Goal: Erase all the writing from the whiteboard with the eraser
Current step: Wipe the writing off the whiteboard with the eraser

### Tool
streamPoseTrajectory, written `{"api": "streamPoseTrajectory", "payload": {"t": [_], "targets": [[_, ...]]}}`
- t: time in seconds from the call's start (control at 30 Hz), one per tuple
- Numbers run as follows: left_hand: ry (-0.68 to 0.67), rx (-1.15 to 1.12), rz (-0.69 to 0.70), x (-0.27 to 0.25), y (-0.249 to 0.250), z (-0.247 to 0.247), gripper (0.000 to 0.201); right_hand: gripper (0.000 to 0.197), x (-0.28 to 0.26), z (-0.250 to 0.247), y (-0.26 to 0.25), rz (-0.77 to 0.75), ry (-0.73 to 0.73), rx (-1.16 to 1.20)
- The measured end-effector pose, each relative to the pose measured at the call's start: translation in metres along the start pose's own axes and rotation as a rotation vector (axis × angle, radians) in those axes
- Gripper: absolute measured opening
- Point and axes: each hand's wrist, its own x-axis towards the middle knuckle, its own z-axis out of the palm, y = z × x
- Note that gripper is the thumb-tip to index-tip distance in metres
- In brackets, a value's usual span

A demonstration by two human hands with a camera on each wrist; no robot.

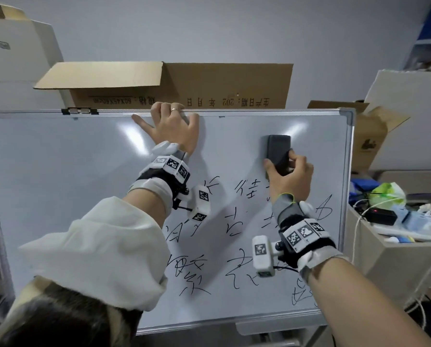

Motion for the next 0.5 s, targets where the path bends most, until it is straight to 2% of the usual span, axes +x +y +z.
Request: {"api": "streamPoseTrajectory", "payload": {"t": [0.13,0.23,0.3,0.4,0.5], "targets": [[-0.071,0.017,0.029,0.003,-0.004,-0.003,0.046,0.055,-0.041,0.030,-0.020,-0.159,-0.205,0.002],[-0.036,0.046,0.032,0.003,-0.005,-0.002,0.045,0.059,-0.051,0.034,-0.023,-0.247,-0.298,-0.007],[0.024,0.071,0.031,0.001,-0.008,-0.001,0.046,0.058,-0.043,0.024,-0.014,-0.232,-0.272,-0.046],[0.048,0.036,0.030,-0.003,0.000,0.005,0.052,0.056,-0.016,-0.007,0.020,-0.055,-0.105,-0.053],[0.085,0.050,0.005,-0.007,0.003,0.006,0.050,0.057,0.003,-0.035,0.057,0.083,0.066,-0.053]]}}
